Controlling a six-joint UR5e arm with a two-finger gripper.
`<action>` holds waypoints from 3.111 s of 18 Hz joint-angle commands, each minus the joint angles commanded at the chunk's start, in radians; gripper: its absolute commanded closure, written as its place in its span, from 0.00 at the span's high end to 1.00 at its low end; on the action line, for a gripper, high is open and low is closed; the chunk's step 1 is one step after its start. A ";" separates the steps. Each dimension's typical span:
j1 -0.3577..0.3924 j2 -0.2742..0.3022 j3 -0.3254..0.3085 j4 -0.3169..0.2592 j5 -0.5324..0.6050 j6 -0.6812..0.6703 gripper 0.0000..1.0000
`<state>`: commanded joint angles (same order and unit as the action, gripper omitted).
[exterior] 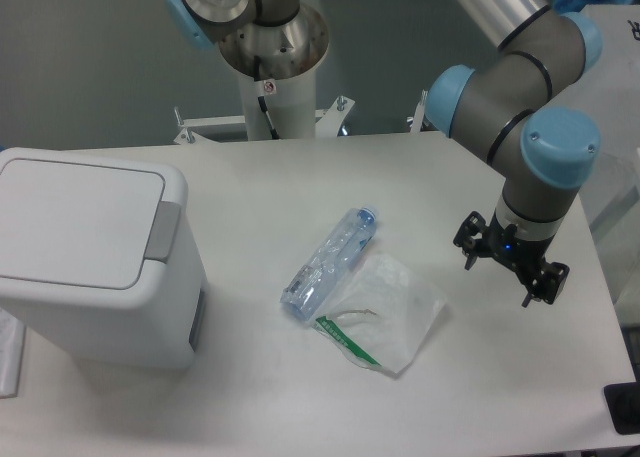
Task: Open the trash can
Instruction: 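Move the open gripper over the bottle toward the white trash can lid, then lower the gripper onto the lid edge of the trash can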
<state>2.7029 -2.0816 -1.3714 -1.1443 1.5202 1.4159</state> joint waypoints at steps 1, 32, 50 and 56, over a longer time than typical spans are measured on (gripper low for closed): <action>0.000 0.000 0.000 0.000 0.000 0.000 1.00; -0.324 0.294 -0.008 -0.078 -0.307 -1.011 1.00; -0.396 0.377 -0.137 -0.064 -0.316 -1.071 1.00; -0.399 0.351 -0.135 -0.051 -0.314 -1.078 1.00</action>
<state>2.3041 -1.7303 -1.5064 -1.1950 1.2057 0.3375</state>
